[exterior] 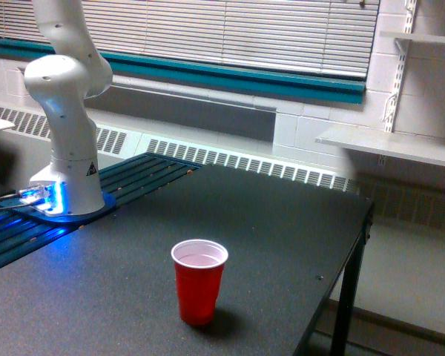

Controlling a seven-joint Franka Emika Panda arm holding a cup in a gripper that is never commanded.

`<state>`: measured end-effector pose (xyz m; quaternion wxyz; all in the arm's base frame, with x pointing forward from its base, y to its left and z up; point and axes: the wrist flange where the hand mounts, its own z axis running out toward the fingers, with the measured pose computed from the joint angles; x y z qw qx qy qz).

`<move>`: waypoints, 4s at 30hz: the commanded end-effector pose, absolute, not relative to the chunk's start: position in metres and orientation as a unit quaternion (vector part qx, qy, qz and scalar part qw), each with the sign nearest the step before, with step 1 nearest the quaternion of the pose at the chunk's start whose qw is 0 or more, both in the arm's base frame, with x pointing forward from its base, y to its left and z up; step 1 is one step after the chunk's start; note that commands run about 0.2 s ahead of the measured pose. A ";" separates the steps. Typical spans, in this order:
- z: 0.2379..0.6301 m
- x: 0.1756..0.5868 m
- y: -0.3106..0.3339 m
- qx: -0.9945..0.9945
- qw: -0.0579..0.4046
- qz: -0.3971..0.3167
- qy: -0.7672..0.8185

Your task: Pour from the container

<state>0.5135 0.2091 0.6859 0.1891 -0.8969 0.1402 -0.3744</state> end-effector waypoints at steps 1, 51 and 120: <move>0.686 0.511 0.215 -0.897 0.188 -0.375 0.136; 0.558 0.449 -0.003 -0.851 0.088 -0.331 0.398; 0.418 0.412 -0.176 -0.801 0.070 -0.200 0.561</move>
